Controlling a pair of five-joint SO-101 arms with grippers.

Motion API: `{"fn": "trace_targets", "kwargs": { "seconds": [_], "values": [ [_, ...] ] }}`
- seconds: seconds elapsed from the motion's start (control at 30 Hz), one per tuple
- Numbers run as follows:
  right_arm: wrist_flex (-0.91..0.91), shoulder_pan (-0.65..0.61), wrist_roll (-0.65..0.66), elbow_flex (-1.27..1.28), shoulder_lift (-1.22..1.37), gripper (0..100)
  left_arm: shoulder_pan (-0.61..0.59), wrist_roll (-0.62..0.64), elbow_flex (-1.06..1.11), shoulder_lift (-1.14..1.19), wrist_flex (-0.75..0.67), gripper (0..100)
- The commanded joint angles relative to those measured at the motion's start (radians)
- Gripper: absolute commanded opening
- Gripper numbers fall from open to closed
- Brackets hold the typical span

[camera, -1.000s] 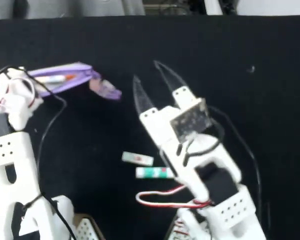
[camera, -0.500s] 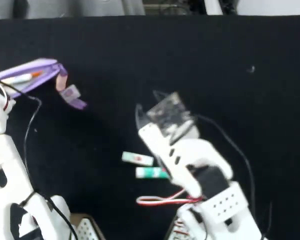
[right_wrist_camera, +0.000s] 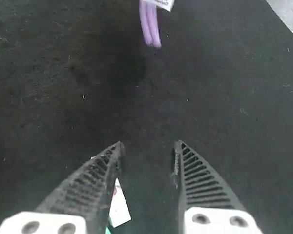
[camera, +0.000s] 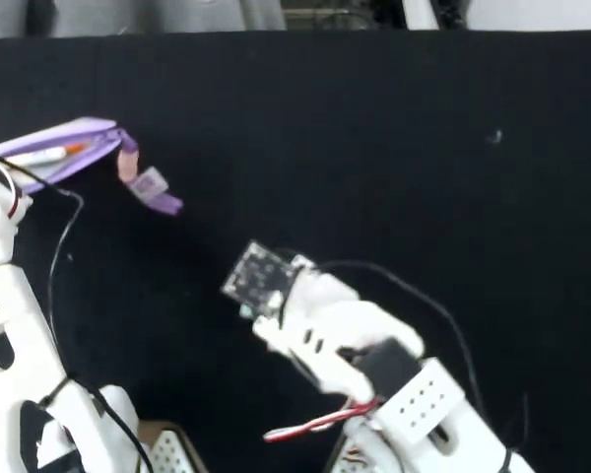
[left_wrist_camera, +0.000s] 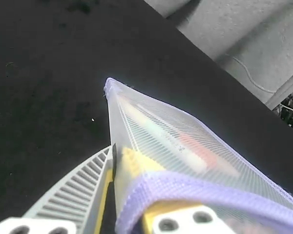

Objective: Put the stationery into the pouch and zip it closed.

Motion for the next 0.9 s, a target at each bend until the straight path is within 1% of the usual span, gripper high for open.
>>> {"fn": "trace_targets", "kwargs": {
  "seconds": [0.0,0.5,0.63,0.7,0.77,0.87],
  "values": [
    [-0.002,-0.018,0.011,-0.015,0.041,16.2,-0.008,-0.006,-0.018,-0.005,-0.028,3],
    [-0.029,-0.020,0.012,-0.277,0.711,16.2,-0.008,-0.006,-0.012,-0.005,-0.029,3],
    [-0.028,-0.044,0.020,-0.323,0.819,16.2,-0.008,-0.006,-0.010,-0.005,-0.031,3],
    [-0.028,-0.078,0.061,-0.332,0.862,16.2,-0.008,-0.006,-0.010,-0.005,-0.031,3],
    [-0.029,-0.101,0.075,-0.343,0.895,16.2,-0.008,-0.006,-0.010,-0.005,-0.031,3],
    [-0.029,-0.098,0.075,-0.378,0.941,16.2,-0.008,-0.006,-0.010,-0.005,-0.031,3]
  ]
}}
